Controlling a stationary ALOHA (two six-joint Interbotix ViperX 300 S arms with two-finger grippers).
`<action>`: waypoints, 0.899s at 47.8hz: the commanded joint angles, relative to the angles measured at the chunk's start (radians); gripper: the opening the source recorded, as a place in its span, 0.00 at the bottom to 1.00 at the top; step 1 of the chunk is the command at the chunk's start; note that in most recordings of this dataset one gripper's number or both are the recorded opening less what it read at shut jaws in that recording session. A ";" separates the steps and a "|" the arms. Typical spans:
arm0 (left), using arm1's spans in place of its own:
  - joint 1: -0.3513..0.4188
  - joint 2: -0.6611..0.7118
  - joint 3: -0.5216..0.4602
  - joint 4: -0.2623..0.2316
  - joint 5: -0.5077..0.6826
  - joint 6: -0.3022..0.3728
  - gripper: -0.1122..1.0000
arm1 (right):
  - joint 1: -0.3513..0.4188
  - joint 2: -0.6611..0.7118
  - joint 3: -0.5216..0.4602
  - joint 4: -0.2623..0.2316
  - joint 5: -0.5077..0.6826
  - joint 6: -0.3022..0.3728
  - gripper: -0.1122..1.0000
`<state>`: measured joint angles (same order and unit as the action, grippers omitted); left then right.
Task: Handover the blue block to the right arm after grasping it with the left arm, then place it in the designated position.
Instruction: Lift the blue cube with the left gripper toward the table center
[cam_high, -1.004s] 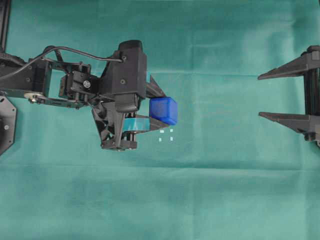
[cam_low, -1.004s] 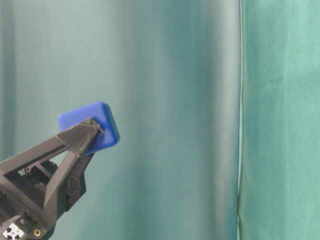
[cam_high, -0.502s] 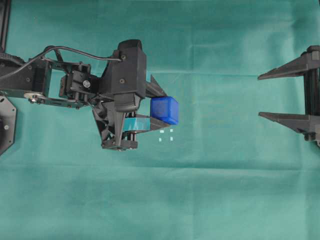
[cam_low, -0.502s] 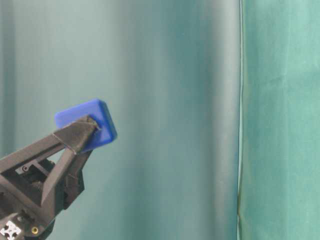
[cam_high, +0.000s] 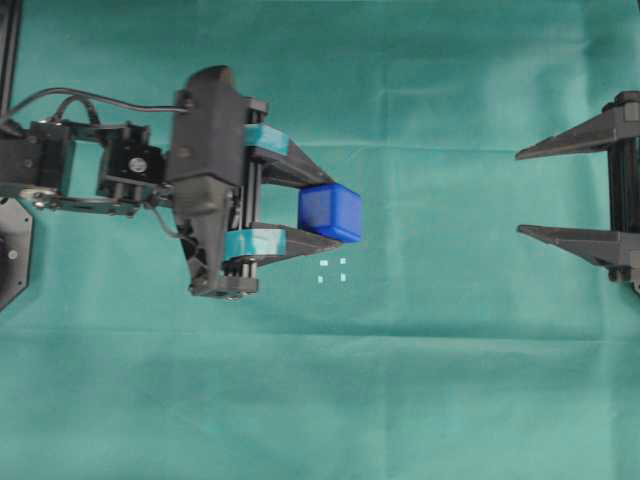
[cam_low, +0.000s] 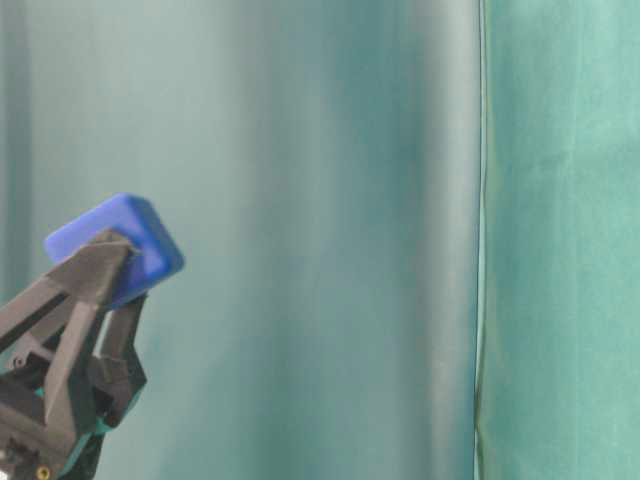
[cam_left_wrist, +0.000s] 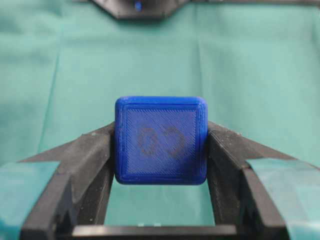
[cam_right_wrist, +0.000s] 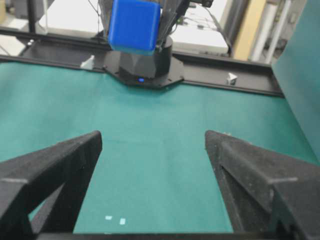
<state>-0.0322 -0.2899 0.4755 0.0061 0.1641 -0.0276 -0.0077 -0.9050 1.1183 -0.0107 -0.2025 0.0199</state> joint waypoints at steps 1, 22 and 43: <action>-0.003 -0.040 0.017 0.000 -0.081 -0.002 0.52 | -0.002 0.006 -0.029 -0.008 -0.012 0.000 0.95; -0.003 -0.086 0.114 -0.005 -0.247 -0.009 0.52 | -0.002 0.005 -0.031 -0.014 -0.014 0.000 0.95; -0.003 -0.086 0.114 -0.005 -0.245 -0.009 0.52 | -0.002 0.005 -0.032 -0.028 -0.014 -0.011 0.95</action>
<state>-0.0322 -0.3574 0.5998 0.0031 -0.0736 -0.0353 -0.0077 -0.9050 1.1152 -0.0291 -0.2056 0.0123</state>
